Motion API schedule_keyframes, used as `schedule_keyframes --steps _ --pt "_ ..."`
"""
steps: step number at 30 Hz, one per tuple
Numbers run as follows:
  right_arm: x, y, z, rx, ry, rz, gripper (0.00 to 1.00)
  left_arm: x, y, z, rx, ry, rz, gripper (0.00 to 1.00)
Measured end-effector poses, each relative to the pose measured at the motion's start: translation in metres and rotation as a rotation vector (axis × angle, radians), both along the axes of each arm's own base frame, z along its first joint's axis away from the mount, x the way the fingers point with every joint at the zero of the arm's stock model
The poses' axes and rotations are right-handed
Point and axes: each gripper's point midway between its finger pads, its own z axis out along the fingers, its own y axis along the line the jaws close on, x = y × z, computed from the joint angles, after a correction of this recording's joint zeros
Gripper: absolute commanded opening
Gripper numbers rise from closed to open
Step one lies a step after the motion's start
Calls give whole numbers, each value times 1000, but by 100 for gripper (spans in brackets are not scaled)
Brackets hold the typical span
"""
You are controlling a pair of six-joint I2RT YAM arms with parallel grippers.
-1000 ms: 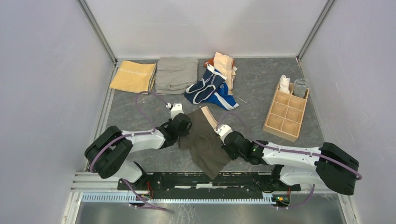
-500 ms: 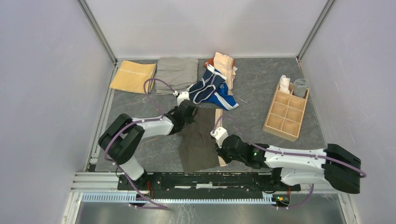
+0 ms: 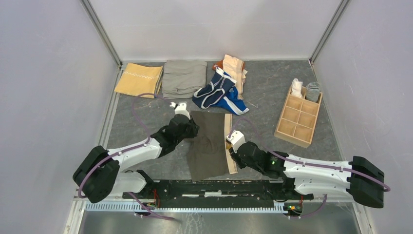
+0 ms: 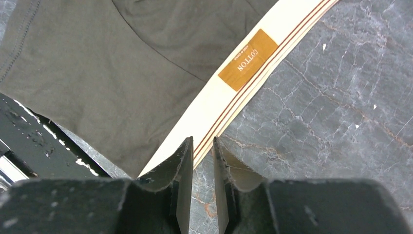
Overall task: Roll the underwear
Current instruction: Flatten out the underwear at the center of the board.
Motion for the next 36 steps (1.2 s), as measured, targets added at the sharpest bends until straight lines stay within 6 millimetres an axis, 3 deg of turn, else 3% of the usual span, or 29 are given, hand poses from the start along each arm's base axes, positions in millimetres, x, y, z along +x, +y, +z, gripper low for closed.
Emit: schedule_keyframes --steps 6,9,15,25,31,36 --pt "-4 -7 -5 19 17 -24 29 -51 -11 -62 25 156 -94 2" --pt "-5 -8 -6 21 24 -30 32 -60 -14 -77 43 197 -101 2" --pt "-4 -9 -7 20 24 -37 36 -45 -12 -77 51 185 -16 2" --pt "2 -12 2 36 -22 -59 44 5 -14 -78 94 159 87 3" --pt "8 -19 5 2 -66 -58 58 9 -5 -74 140 158 87 22" --pt "10 -13 31 67 -140 -1 64 -2 7 -31 100 102 84 46"
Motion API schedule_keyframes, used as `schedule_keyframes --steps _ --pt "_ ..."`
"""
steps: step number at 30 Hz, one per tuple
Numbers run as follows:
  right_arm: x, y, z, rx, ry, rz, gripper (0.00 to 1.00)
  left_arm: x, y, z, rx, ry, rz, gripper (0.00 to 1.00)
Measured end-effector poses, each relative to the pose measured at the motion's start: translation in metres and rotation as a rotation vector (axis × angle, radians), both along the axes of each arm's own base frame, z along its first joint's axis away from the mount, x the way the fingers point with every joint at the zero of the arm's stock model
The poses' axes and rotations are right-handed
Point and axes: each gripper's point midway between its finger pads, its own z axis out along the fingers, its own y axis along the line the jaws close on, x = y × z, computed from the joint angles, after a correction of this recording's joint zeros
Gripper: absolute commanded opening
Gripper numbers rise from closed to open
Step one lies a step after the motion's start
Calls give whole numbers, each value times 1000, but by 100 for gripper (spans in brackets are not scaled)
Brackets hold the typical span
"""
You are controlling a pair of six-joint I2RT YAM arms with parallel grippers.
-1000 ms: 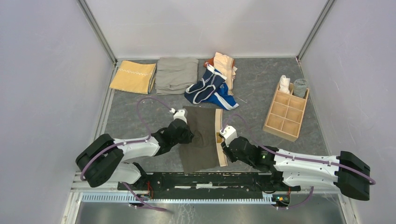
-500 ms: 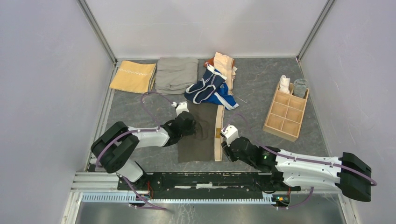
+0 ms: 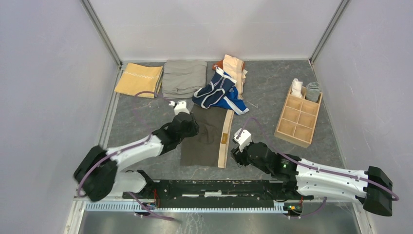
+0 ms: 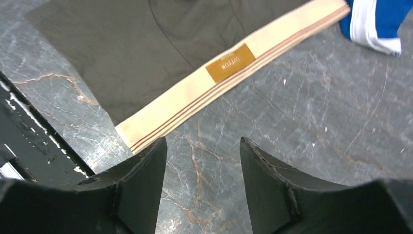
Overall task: Roll the underwear
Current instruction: Flatten out the underwear at the center of the board, then fold the underwear at the center of the board.
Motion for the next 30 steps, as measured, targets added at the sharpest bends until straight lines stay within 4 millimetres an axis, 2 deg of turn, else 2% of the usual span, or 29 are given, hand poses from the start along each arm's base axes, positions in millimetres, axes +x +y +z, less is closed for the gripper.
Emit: schedule_keyframes --steps 4,7,9,12,15,19,22,27,30 --pt "-4 8 8 -3 -40 93 66 -17 16 50 -105 -93 18 52" --pt "-8 11 2 -43 -45 162 67 -36 31 62 -178 -100 51 61" --pt "-12 14 -4 -78 -43 215 65 -50 41 57 -208 -65 83 64" --pt "-19 21 -14 -136 -33 295 65 -72 56 36 -220 34 143 67" --pt "-33 39 -22 -217 -40 410 65 -94 69 14 -198 154 203 69" --pt "-53 62 -27 -290 -77 547 65 -116 84 4 -197 247 275 71" --pt "-59 69 -34 -334 -106 611 65 -123 90 5 -225 265 311 71" --pt "-55 68 -41 -403 -157 664 65 -128 93 6 -263 279 349 72" --pt "-53 69 -43 -431 -184 691 63 -131 96 -1 -243 300 361 72"
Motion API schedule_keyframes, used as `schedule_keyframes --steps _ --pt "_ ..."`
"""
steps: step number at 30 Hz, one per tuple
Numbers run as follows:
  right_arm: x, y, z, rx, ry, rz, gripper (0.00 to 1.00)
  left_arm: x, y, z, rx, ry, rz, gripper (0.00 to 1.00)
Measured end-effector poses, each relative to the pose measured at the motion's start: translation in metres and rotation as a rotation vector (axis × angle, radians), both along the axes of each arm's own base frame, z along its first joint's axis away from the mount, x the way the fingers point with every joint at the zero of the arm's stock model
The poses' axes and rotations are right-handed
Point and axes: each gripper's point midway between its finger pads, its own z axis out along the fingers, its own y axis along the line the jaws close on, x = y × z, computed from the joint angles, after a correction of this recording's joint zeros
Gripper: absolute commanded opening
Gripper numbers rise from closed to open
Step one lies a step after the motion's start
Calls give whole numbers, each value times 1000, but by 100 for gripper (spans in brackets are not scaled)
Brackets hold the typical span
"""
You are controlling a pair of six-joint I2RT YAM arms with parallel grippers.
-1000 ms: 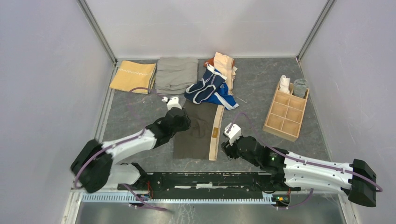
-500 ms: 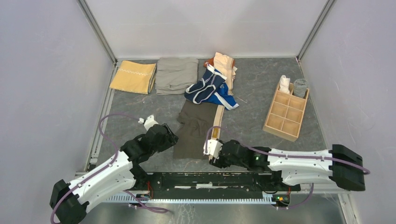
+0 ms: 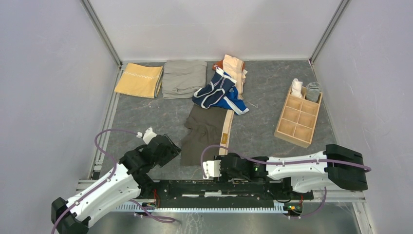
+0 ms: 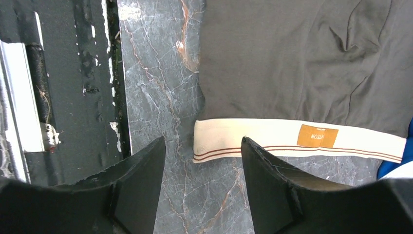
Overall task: Roll the underwear
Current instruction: Fold the underwear at the center of the board.
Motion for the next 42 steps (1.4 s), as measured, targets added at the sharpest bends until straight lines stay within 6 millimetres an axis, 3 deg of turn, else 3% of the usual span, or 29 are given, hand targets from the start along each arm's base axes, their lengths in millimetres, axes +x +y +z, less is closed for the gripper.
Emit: schedule_keyframes --steps 8,14,31,42 --pt "7 -6 -20 -84 -23 14 61 -3 1 -11 35 50 -6 73" --pt "16 -6 -21 -69 0 -9 55 -4 -1 -11 33 55 -10 73" --pt "20 -3 -30 -62 34 -19 1 -6 -6 -17 32 95 -30 73" --pt "11 16 -28 41 133 -23 0 -5 -13 -14 -8 75 -42 73"
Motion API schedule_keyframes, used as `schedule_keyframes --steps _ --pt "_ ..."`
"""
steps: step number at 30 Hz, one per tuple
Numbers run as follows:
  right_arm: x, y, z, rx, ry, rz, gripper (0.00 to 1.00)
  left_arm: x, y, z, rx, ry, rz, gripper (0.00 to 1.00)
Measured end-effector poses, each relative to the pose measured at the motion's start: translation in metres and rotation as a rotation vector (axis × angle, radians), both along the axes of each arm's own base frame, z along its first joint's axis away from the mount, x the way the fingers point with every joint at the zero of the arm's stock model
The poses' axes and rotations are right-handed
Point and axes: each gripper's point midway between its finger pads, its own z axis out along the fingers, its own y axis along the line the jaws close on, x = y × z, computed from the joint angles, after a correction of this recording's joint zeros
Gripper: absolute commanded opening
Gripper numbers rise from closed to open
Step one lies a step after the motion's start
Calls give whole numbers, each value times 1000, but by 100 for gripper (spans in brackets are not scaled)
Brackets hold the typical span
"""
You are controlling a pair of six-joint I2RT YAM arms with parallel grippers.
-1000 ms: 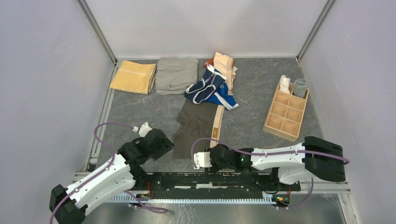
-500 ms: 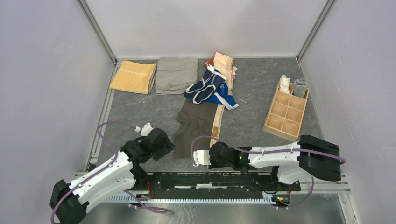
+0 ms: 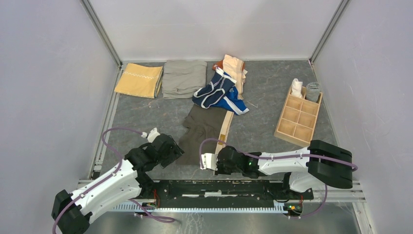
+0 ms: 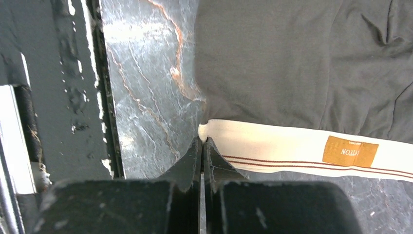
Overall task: Roll the underwear
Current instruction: Fold the underwear at the center of the board.
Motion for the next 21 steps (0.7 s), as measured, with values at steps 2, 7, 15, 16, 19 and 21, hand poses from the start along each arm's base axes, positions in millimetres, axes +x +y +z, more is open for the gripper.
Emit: schedule_keyframes --steps 2,7,15,16,19,21 --pt "-2 4 1 22 17 -5 0 -1 0 -1 0 2 -1 72" --pt "0 11 6 75 42 -52 0 -2 1 -3 2 9 -3 71" --pt "8 8 5 109 65 -148 0 -7 7 -5 21 24 0 69" --pt "8 9 6 114 66 -153 0 -8 7 -5 23 26 0 68" --pt "9 10 7 122 70 -160 0 -10 9 -9 29 34 0 66" --pt "9 11 7 127 71 -163 0 -12 11 -15 41 48 -1 63"
